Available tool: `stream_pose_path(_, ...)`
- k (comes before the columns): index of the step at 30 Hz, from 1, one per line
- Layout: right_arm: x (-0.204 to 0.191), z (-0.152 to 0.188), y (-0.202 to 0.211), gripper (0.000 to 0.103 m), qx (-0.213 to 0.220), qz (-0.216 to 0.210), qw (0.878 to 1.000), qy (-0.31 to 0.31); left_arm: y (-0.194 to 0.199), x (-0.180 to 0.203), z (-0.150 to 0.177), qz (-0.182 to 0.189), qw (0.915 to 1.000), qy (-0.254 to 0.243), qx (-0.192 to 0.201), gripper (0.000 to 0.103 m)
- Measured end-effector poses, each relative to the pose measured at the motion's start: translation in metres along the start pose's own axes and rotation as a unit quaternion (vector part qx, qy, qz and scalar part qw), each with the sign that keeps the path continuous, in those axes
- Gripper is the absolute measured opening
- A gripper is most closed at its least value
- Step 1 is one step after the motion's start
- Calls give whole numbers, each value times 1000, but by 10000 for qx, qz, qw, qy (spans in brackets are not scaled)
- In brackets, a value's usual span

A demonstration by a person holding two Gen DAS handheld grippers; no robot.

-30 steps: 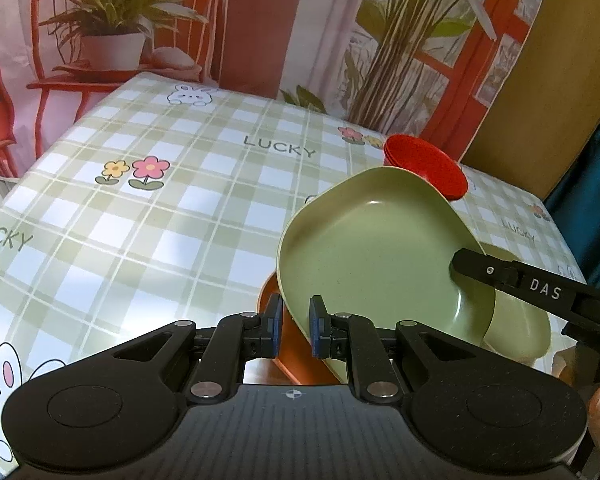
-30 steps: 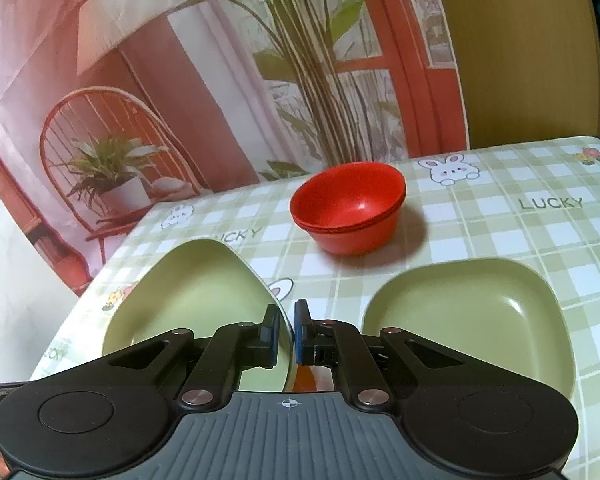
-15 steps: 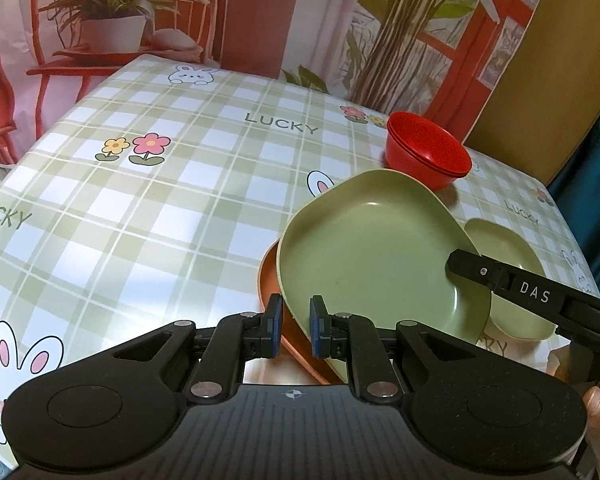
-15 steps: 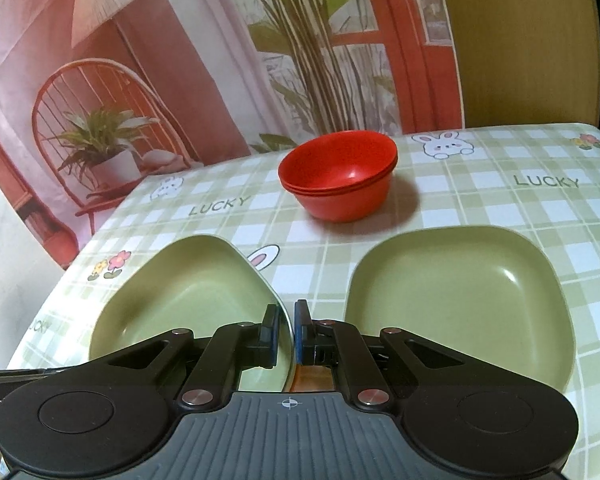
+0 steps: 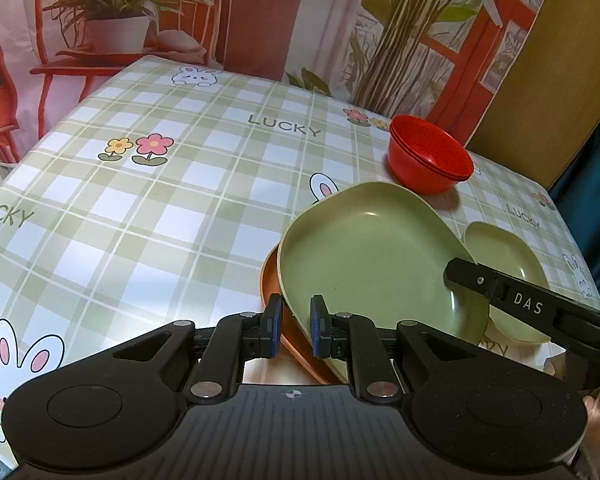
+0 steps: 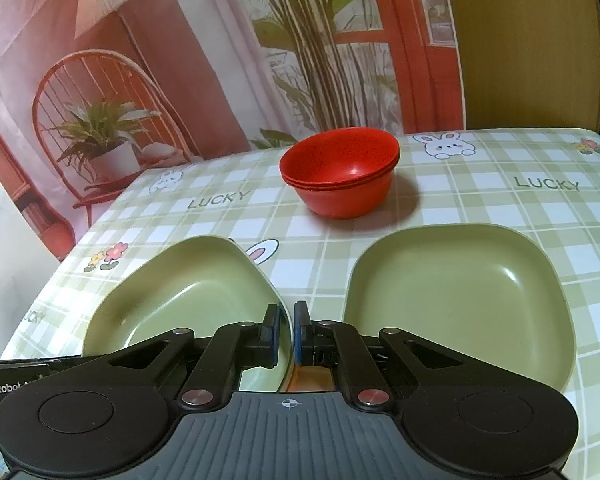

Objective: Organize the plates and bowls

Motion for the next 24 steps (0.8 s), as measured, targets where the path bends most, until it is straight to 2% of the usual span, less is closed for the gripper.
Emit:
stream_pose_path(18,1,2,-2,6,-39,5,10000,53,0,0,1,-57,10000,-62,48,17)
stream_pose_path(24,0,2,-2,6,-39,1,10000,57,1,1,1,-92,9999,-104,78,22)
Point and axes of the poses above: each gripper's, at about its wrist camera, not at the fingertips, and y roughly against the way its jaws point, x to its right, z to its underside, the point moved 1 cm from there along -y, roughly the way its jaws point, and after that the axes turned 7 degrees about -z, right-handed, at the moved point
